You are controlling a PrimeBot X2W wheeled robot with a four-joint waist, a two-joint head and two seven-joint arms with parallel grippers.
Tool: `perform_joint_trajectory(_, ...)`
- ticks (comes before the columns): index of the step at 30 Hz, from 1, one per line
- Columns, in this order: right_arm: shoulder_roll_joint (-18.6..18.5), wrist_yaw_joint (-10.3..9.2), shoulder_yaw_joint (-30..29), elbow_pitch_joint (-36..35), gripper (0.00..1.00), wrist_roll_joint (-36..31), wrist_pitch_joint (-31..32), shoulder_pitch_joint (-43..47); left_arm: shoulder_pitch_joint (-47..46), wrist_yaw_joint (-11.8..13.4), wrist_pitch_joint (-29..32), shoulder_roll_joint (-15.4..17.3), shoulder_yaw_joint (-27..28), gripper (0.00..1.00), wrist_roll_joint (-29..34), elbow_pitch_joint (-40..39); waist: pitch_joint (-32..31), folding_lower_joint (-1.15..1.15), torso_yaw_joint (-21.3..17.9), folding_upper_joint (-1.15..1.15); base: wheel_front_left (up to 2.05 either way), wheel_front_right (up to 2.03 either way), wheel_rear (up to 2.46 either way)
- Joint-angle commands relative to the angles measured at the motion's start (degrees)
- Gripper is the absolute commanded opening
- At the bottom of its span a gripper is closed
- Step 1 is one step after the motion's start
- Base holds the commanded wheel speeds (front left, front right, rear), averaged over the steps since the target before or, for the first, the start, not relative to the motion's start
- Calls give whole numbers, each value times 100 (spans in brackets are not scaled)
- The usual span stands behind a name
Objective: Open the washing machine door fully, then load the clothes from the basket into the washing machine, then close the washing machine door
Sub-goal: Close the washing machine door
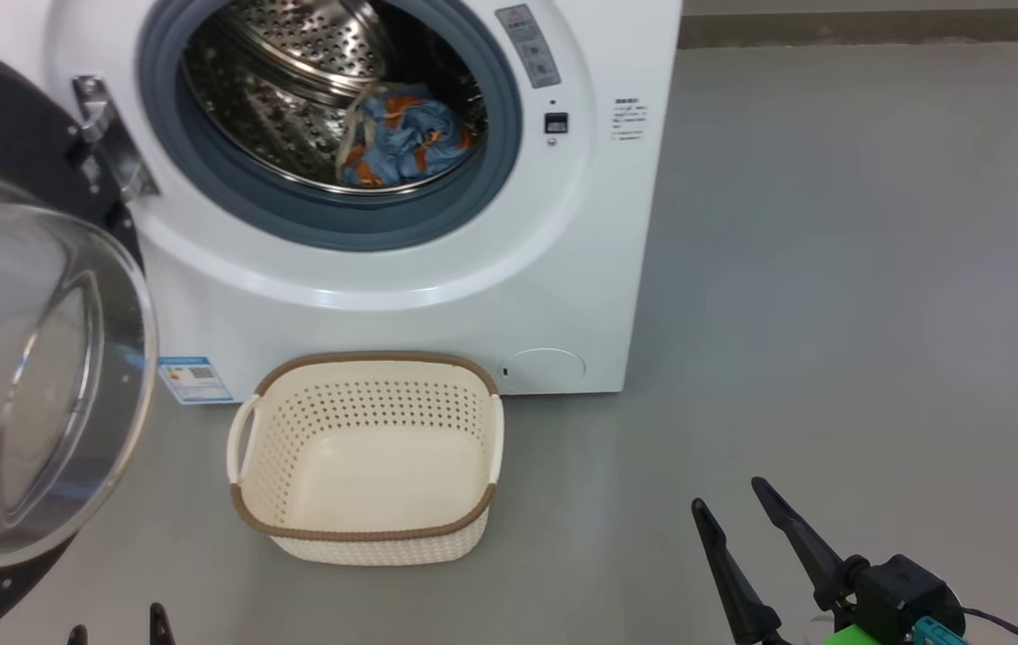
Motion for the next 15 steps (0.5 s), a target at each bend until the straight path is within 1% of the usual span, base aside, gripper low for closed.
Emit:
perform_joint_trajectory(1,-74,54,130,-128,100,27,-27,-102,-196,-1,-36,23,201,100,107,-113,-47,0,222,0,0,0,0)
perform_joint_trajectory(9,-80,54,172,-96,100,43,-27,-77,-160,-37,-36,1,223,100,125,-90,-96,0,698,0,0,0,0)
perform_joint_trajectory(15,-66,54,204,-86,100,38,-27,-71,-127,-55,-36,-8,249,100,122,-89,-104,0,975,0,0,0,0)
